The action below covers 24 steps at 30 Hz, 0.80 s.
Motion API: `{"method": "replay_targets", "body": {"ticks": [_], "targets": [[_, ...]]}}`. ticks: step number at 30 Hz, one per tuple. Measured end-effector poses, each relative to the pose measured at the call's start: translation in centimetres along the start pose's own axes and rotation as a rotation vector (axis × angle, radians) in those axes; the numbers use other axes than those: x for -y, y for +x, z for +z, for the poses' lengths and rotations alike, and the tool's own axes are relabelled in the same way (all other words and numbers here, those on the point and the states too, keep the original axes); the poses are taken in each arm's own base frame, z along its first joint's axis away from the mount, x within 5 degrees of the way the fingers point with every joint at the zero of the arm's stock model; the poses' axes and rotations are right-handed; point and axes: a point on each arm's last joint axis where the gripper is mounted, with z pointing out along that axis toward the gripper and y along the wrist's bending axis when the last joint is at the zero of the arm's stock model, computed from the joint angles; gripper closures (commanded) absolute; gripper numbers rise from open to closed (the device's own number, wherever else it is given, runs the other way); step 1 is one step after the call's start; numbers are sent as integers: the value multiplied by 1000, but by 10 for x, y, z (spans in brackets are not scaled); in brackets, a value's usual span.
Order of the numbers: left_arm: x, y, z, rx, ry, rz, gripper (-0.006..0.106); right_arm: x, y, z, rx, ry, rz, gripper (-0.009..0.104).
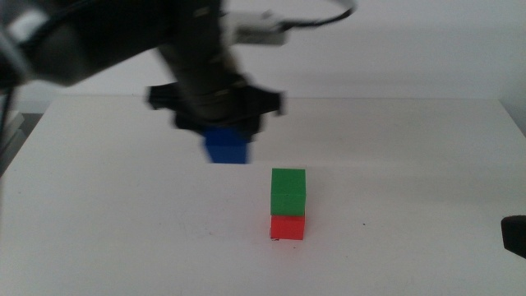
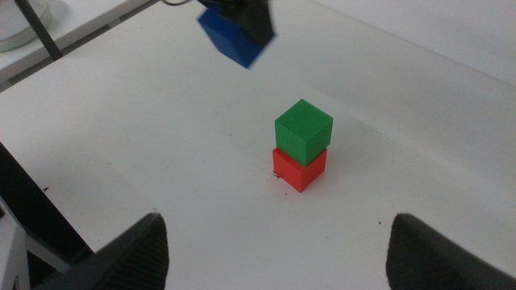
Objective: Stack red cubes first, then green, then blue cubes in a specific spot.
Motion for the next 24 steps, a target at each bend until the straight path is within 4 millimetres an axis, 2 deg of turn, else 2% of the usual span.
{"method": "replay_targets", "body": {"ticks": [3,6,10,14,19,24], "targets": [[29,-1,-4,8,19,-37,102,0,0,0,0,0,0,13],[43,-3,5,-9,13,-32,102,0,0,0,0,0,0,13],[57,-18,19,-8,29,-15,102,0,0,0,0,0,0,13],[65,-24,27,-10,47,-2,102,0,0,0,0,0,0,13],[68,-24,48,-57,38,-4,102,0,0,0,0,0,0,13],[69,-23,59,-84,35,-9,102,0,0,0,0,0,0,13]]}}
